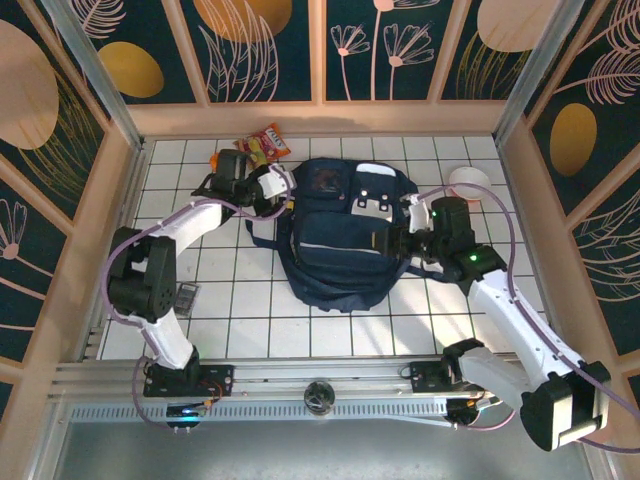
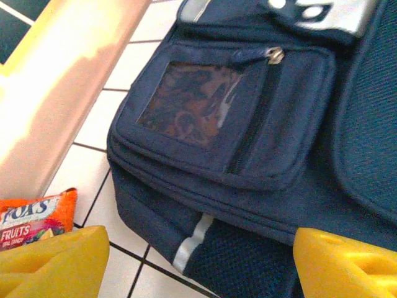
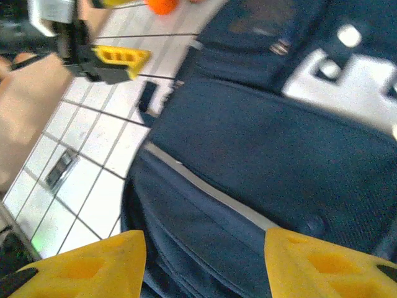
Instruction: Pack the student bag
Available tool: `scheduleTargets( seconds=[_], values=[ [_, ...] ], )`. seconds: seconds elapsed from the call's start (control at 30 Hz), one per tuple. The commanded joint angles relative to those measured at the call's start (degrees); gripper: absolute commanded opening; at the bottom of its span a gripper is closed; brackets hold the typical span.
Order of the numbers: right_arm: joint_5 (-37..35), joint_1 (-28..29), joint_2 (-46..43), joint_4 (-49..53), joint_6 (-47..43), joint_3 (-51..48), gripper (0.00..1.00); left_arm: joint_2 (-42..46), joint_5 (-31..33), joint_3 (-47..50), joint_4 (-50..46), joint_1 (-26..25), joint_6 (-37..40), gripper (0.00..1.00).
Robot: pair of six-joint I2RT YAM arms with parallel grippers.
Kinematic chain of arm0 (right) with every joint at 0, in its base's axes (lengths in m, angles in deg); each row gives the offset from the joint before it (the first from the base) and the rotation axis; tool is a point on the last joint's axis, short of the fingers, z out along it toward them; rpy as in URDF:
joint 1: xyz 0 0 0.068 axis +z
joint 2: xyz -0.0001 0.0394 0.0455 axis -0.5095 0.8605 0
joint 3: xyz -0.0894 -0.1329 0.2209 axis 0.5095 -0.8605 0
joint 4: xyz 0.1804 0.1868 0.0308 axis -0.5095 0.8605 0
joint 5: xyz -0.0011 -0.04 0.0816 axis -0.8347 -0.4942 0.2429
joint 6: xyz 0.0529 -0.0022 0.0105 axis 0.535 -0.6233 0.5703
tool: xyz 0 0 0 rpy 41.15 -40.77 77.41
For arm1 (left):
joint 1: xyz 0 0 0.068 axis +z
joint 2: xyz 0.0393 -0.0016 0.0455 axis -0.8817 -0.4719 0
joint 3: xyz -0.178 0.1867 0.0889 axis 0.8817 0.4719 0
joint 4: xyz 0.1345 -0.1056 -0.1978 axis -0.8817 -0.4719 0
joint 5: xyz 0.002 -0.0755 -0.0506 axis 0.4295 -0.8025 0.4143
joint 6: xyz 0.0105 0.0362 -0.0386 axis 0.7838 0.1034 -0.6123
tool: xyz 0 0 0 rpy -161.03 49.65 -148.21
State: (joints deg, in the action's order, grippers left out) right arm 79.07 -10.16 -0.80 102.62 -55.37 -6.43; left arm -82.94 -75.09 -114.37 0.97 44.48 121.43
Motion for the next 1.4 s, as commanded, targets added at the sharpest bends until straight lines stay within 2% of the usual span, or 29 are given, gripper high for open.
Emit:
scheduleTargets(
  seconds=[0.0,0.1,0.17,0.37,0.57,0.67,0.73,0.83,0.9,1.0,1.1,1.17,1.37],
  values=[
    [-9.53,0.12,-0.21,1.38,18.56,-4.45,0.52,-4.98,9.23,-2.82,0.05,-2.12,0.29,0.77],
    [-11.21,-1.32,0.94,-0.97,21.26,-7.7,0.5,-6.45,9.72,-2.61,-3.25,-3.08,4.29,0.77],
    [-8.83,-2.76,2.96,-5.14,21.29,-9.31,0.49,-5.19,6.17,-0.29,-5.35,-3.66,7.55,0.77],
    [-3.49,-4.91,12.91,-14.99,18.84,-9.77,0.44,1.05,2.3,9.05,-5.78,-5.72,8.91,0.75],
    [1.21,-8.07,22.29,-22.36,14.19,-5.71,0.44,9.36,-3.82,16.91,-2.88,-6.63,4.74,0.76],
    [2.12,-9.92,23.3,-21.7,10.86,-2.59,0.48,13.46,-2.14,19.02,-0.58,-6.35,1.0,0.82],
    [0.65,-10.54,22.13,-19.08,7.5,0.17,0.53,15.19,-2.9,18.43,-0.92,-4.16,-1.19,0.85],
    [-1.98,-10.54,18.25,-14.75,1.86,2.95,0.58,14.65,-11.17,15.38,-2.81,2.59,-4.12,0.85],
    [-1.82,-10.54,15.73,-12.65,-0.31,3.65,0.59,12.15,-13.1,11.61,-7.4,4.85,-2.82,0.85],
    [0.41,-10.33,12.32,-10.47,-0.64,3.35,0.59,5.87,-13.77,2.36,-19.23,5.39,1.14,0.85],
    [1.53,-8.01,8.96,-9.9,0.9,1.5,0.58,-1.55,-16.01,-6.96,-29.8,5.36,2.56,0.82],
    [-1.1,-3.91,6.61,-9.3,0.0,0.19,0.58,-4.94,-18.48,-11.26,-33.66,5.39,2.09,0.78],
    [-13.85,13.92,2.2,-9.12,-10.76,-3.42,0.58,-9.3,-19.55,-13.58,-33.16,5.08,-4.01,0.75]
  ],
)
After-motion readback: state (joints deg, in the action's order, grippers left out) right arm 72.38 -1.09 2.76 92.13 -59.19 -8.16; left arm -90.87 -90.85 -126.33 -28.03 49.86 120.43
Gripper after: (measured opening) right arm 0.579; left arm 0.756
